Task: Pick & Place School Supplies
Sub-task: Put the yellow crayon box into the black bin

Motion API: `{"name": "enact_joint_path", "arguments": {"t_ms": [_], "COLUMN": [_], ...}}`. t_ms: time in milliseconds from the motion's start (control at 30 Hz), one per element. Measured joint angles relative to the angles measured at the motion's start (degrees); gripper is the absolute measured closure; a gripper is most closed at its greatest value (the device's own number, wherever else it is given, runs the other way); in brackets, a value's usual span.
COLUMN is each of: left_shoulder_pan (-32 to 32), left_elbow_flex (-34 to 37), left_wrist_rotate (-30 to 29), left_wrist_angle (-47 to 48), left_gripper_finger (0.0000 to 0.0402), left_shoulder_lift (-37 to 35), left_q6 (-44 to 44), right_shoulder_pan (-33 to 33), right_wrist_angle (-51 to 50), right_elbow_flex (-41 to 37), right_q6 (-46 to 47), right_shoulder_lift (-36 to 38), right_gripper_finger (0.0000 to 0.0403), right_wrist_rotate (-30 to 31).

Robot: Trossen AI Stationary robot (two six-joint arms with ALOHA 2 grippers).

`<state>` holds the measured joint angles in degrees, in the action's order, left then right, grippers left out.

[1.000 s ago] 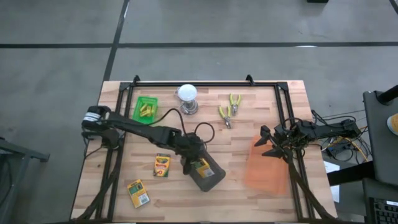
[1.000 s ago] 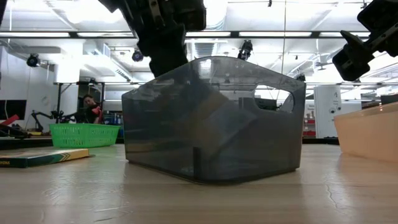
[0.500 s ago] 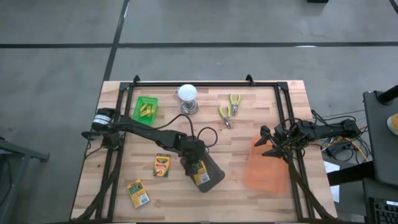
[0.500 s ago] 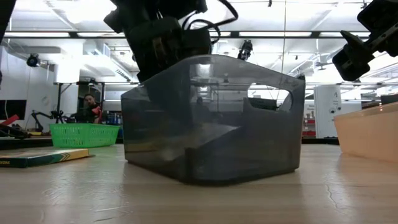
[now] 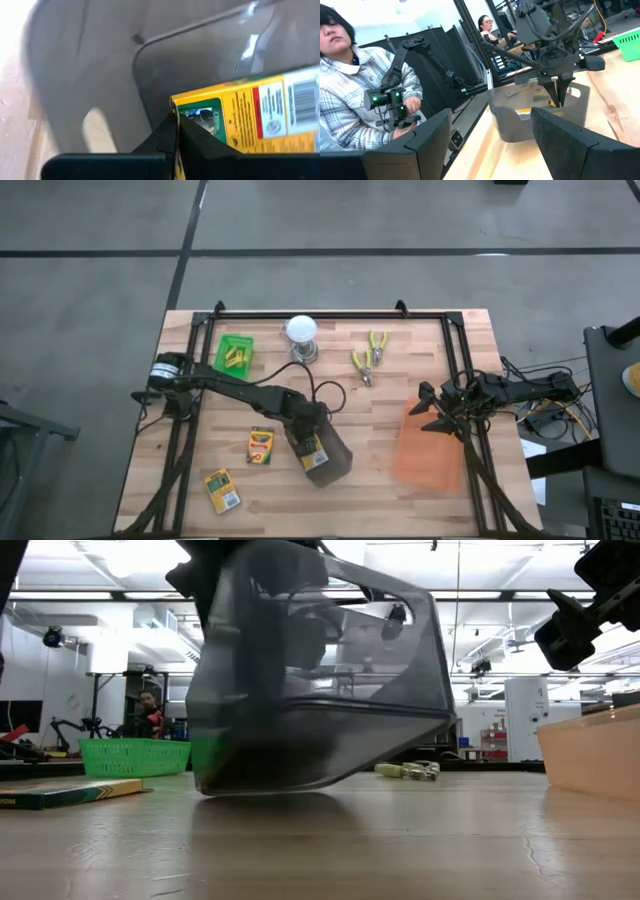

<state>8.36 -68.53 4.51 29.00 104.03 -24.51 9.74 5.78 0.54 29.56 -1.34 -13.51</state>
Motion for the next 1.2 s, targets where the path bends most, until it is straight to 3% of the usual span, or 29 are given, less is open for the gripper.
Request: {"name": "enact_joint_path", "arguments": {"t_ms": [1200], "left_shoulder_pan": [0.0], "left_elbow_flex": [-1.8], "left_wrist_rotate": [0.6], "left_wrist_angle": [-0.3], "left_gripper_finger": [0.0361], "left_shoulder_lift": [0.0], "left_q6": [0.2], "right_shoulder_pan": [0.0], "right_wrist_angle": [0.0], "right_elbow_flex": [0.0], "right_q6": [0.0], "right_shoulder_lift": [0.0], "right_gripper_finger": [0.014], "right_wrist_rotate": [0.0]}}
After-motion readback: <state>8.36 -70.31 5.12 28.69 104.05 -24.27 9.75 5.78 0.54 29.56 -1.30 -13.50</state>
